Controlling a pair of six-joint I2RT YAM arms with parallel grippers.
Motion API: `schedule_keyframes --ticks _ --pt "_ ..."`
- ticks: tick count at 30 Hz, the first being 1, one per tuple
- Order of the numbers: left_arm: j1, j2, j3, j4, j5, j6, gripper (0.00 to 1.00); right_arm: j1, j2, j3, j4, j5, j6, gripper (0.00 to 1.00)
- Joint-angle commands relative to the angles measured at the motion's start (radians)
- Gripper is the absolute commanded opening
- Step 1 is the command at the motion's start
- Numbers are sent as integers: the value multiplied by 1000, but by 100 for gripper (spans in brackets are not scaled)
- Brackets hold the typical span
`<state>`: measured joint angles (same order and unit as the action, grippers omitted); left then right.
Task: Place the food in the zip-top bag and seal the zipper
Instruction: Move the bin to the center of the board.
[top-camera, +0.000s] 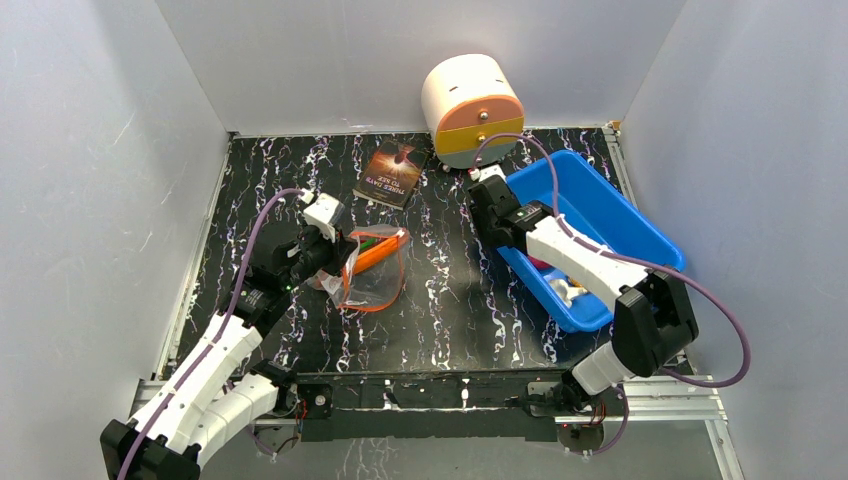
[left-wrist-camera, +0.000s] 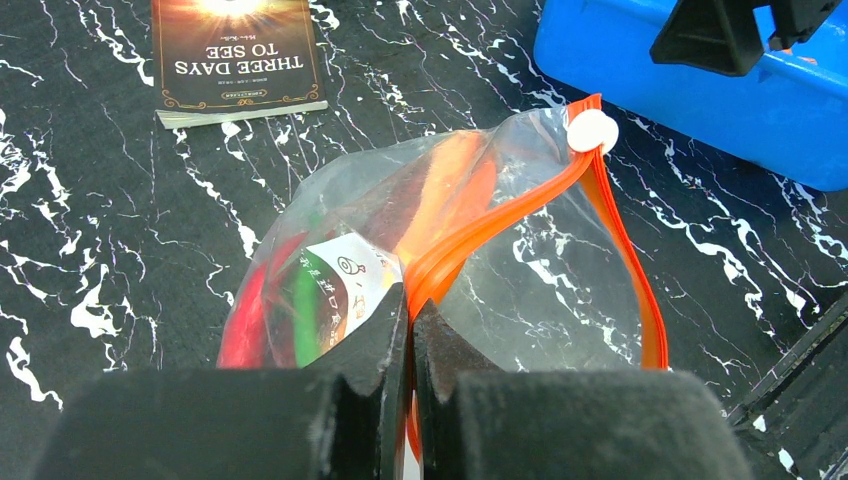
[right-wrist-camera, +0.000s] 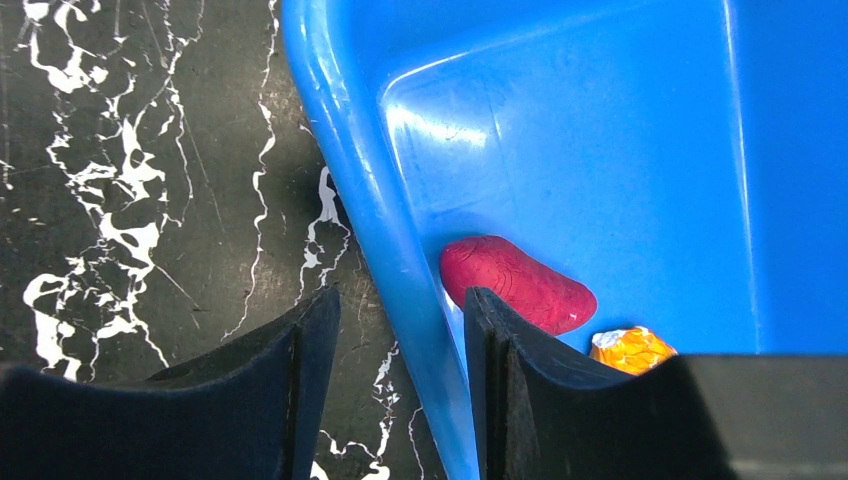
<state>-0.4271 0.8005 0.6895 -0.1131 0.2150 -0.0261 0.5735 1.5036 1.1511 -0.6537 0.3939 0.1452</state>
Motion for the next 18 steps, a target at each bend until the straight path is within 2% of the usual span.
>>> schedule_keyframes --ticks 1,9,18 --pt "4 -14 0 13 25 9 0 -11 22 21 34 31 68 39" --pt "4 -9 -1 19 45 0 0 -38 20 27 154 20 230 23" --pt "4 -16 -8 21 42 -2 0 -93 90 60 244 85 342 19"
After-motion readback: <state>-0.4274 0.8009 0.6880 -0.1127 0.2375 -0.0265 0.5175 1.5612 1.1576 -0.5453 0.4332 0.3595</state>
